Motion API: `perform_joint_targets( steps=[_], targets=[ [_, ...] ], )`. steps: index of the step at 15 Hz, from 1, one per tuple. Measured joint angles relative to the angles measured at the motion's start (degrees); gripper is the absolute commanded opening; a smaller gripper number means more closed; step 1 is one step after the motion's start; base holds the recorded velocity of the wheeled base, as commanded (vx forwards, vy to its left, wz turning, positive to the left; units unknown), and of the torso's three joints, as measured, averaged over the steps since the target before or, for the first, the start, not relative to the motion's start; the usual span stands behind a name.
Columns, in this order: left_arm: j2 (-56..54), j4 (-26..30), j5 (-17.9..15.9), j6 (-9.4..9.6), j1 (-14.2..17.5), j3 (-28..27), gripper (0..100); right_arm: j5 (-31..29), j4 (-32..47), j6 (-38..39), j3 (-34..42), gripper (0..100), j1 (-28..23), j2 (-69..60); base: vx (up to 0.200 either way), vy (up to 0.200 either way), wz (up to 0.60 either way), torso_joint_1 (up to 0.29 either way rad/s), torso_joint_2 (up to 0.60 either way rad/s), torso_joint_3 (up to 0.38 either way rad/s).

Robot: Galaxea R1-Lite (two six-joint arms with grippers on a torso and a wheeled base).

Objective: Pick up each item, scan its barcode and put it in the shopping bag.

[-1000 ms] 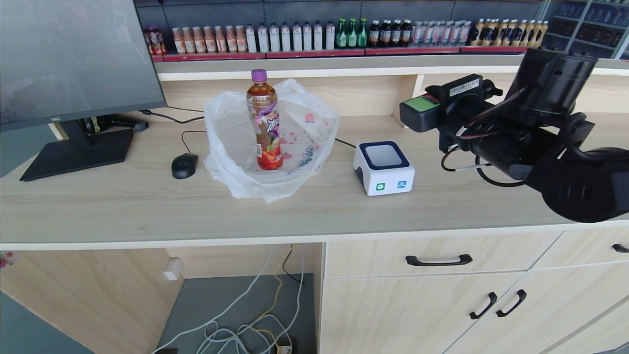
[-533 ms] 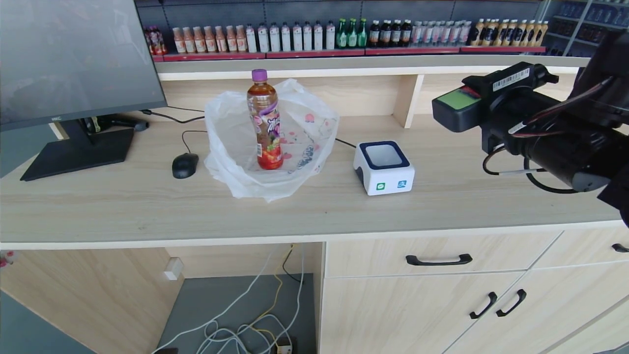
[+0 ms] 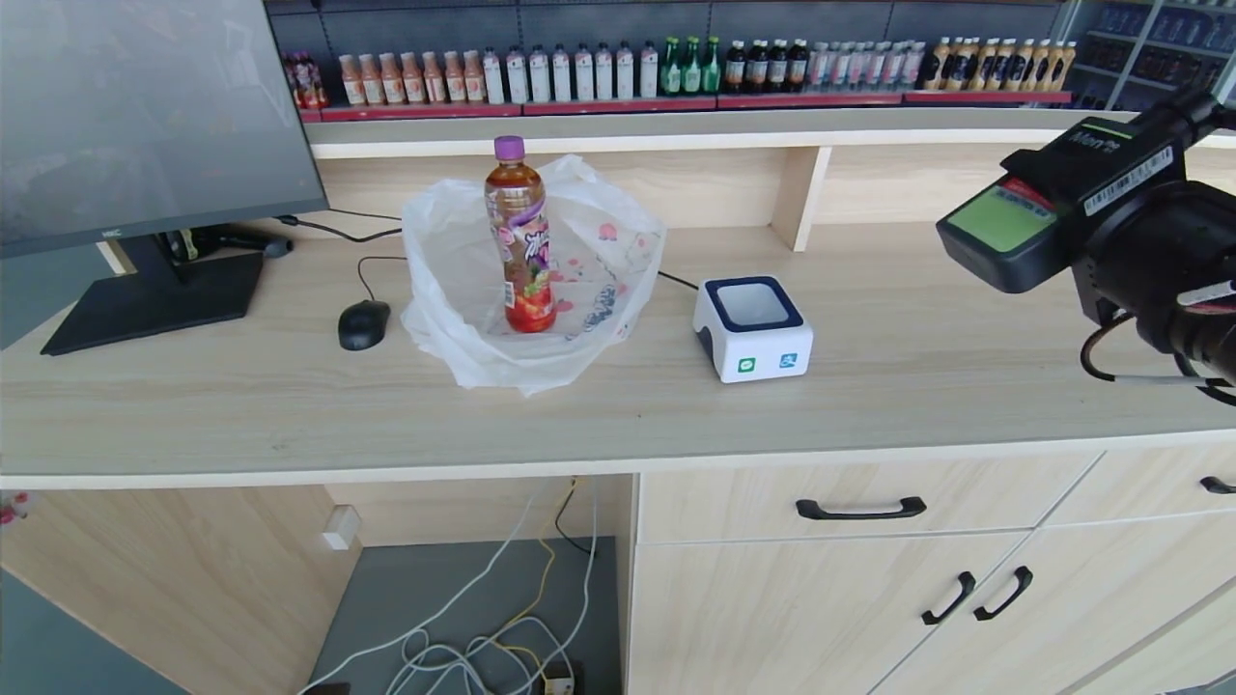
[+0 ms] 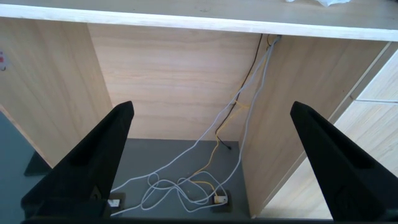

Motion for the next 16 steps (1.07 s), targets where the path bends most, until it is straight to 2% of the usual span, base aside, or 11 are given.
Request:
perform_joint_targets(
  steps=[5, 8, 12, 15, 16],
  targets=[
    [0.0, 0.0, 0.0, -0.13, 0.01, 0.0, 100, 0.5, -10.95, -16.7, 6.83, 0, 0.0, -4.24, 0.0, 0.0, 0.0, 0.0, 0.0, 0.0],
    [0.0, 0.0, 0.0, -0.24, 0.01, 0.0, 100, 1.21, -16.66, -28.83, 11.33, 0, 1.69, -5.1, 0.0, 0.0, 0.0, 0.0, 0.0, 0.0],
    [0.0, 0.0, 0.0, -0.51, 0.09, 0.0, 100, 6.95, -19.68, -44.89, 16.48, 0, 3.21, -5.07, 0.0, 0.0, 0.0, 0.0, 0.0, 0.0],
    [0.0, 0.0, 0.0, -0.54, 0.06, 0.0, 100, 7.28, -19.6, -46.18, 15.59, 0, 2.99, -4.07, 0.0, 0.0, 0.0, 0.0, 0.0, 0.0],
    [0.0, 0.0, 0.0, -0.51, 0.06, 0.0, 100, 7.25, -19.49, -46.23, 15.2, 0, 2.93, -3.72, 0.0, 0.2, 0.0, 0.012, 0.0, -0.002]
  ],
)
